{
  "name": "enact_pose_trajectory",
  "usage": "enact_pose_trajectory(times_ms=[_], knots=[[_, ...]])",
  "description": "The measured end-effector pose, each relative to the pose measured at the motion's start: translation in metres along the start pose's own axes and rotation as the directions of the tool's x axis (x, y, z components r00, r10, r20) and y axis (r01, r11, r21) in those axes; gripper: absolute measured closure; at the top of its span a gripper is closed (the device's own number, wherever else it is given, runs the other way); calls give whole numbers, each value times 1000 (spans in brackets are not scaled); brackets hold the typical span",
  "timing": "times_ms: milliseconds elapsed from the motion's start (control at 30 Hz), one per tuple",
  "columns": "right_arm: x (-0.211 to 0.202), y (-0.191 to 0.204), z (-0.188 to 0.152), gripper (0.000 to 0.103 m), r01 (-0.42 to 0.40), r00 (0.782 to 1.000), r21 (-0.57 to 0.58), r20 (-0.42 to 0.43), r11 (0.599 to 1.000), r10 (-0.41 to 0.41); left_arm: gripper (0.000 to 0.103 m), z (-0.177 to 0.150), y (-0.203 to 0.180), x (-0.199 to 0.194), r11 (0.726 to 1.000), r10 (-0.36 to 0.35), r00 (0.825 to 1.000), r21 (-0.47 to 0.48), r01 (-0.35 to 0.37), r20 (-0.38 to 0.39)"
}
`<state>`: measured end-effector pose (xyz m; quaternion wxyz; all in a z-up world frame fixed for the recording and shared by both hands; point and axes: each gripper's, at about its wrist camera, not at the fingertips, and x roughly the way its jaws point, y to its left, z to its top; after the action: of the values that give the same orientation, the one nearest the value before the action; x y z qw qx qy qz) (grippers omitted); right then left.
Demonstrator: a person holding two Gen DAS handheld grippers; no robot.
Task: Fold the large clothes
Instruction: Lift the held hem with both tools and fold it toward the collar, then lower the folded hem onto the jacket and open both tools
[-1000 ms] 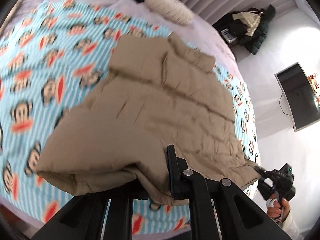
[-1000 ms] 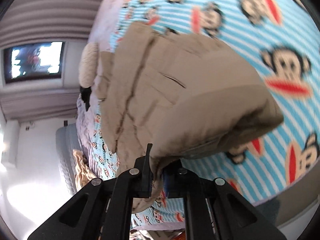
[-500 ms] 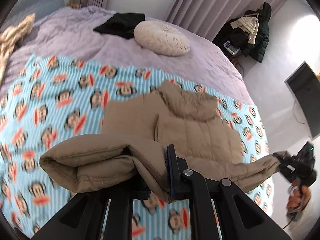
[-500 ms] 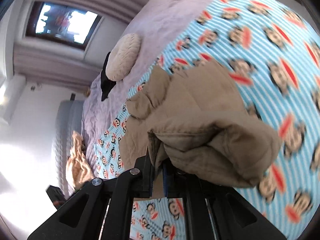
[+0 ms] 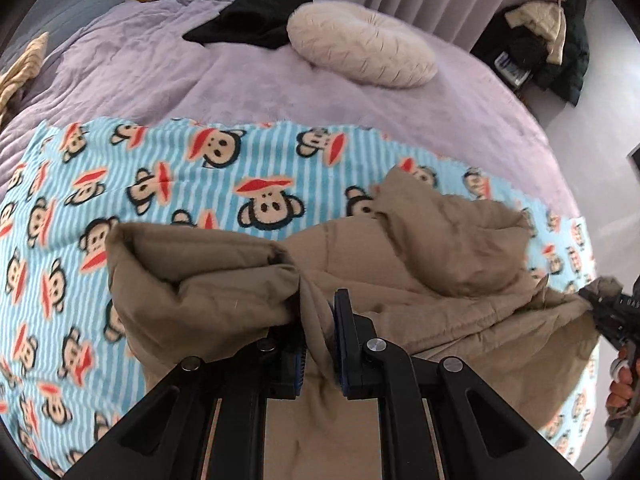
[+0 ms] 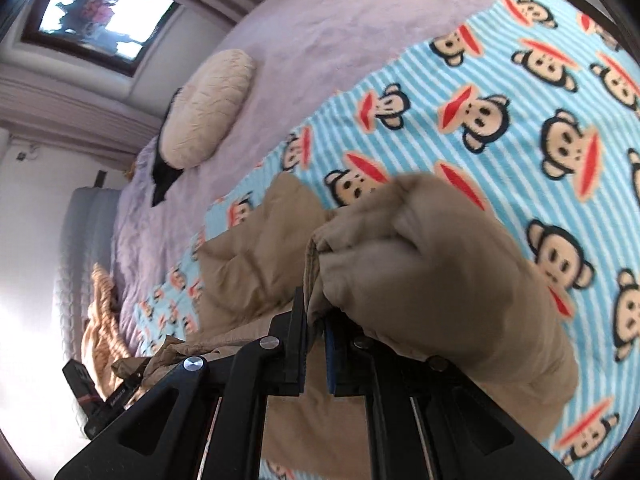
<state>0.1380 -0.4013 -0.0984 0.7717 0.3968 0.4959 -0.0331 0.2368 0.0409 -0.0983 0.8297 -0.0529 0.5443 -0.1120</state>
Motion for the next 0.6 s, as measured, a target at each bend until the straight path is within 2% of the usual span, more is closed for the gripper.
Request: enact_pose_trajectory(times_ms=[200,300,333,367,400,433,467,533,600], knots=[[61,-31,14,95,50,998,84,-27,995,-48,88,7,4,60,999,44,999,-13,-44,-25],[76,-41,15,95,36,999,138,-40,990,-30,84,7,4,56,998,63,998,-10,-63,-2],[76,-41,16,94,35,999,143,-43,989,-29,80,6,3,50,998,64,998,7,-64,15],[75,-39,16,93,40,998,133,-52,990,-33,60,5,2,40,998,65,997,23,-66,40],[73,-35,18,91,50,997,108,-60,993,-44,17,4,2,27,995,90,992,36,-93,83],[70,-30,19,85,65,996,70,-65,995,-61,1,3,3,15,991,123,985,41,-129,124],[65,-25,20,79,75,995,34,-61,997,-73,0,2,3,2,987,143,974,48,-153,175],[50,-15,18,34,84,996,-30,-32,996,-84,0,4,4,-13,986,137,972,68,-153,193],[31,-6,12,31,82,997,-80,18,993,-81,1,4,2,-16,988,113,976,81,-129,184]])
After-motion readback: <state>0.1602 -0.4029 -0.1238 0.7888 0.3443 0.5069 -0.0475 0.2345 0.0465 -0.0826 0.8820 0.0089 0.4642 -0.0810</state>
